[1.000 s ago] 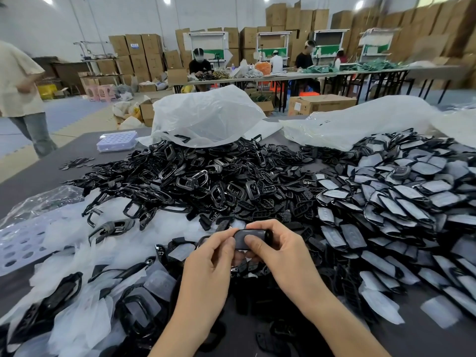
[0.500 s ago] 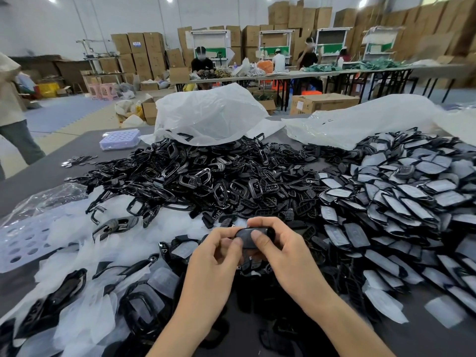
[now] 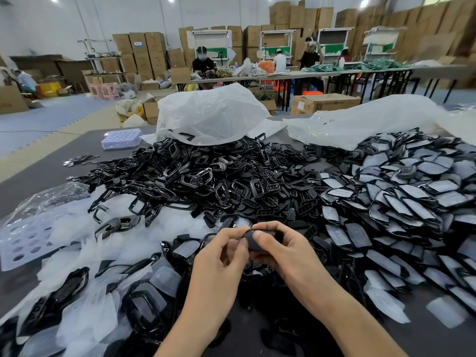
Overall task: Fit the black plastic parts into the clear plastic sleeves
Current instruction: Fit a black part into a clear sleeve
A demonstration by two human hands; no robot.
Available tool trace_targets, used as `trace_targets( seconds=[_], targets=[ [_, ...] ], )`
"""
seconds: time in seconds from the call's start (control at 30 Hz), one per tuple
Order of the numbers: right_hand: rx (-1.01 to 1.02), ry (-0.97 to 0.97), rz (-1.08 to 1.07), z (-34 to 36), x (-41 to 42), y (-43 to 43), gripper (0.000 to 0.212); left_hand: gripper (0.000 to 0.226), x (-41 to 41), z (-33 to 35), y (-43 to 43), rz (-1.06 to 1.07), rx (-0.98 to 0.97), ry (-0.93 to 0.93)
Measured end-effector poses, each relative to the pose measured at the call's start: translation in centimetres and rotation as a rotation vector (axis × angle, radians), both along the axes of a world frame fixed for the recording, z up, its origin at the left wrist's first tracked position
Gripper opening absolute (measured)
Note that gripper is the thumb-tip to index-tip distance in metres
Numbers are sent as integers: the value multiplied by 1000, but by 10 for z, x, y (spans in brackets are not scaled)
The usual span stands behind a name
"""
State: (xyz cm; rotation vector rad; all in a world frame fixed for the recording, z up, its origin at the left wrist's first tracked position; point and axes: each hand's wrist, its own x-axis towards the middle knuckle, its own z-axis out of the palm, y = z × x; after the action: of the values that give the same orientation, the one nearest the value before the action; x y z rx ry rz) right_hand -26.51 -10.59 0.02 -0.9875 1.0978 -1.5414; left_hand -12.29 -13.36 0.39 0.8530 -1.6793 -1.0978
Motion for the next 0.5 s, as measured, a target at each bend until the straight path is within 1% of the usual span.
trace_targets(
  seconds=[0.07, 0.17, 0.23, 0.33, 0.4, 0.47, 0.5],
  targets=[
    [2, -10, 30, -2, -2, -1, 20, 34, 1, -1, 0, -23, -7, -1],
    [17, -34, 72, -5, -5, -2, 23, 32, 2, -5, -2, -21, -55, -53],
    [28, -36, 82, -6, -7, -2, 20, 34, 3, -7, -3, -9, -116, -99],
    [37, -27, 65, -3, -10, -1, 14, 39, 3, -6, -3, -1, -222, -149],
    [29, -34, 38, -1, -9, 0, 13, 33, 3, -5, -1, 15, -295, -182],
    [19, -48, -1, 3, -9, 1, 17, 28, 5, -5, 0, 6, -347, -236],
    [13, -52, -24, 3, -9, 0, 23, 29, 6, -6, 1, 5, -404, -287]
  ],
)
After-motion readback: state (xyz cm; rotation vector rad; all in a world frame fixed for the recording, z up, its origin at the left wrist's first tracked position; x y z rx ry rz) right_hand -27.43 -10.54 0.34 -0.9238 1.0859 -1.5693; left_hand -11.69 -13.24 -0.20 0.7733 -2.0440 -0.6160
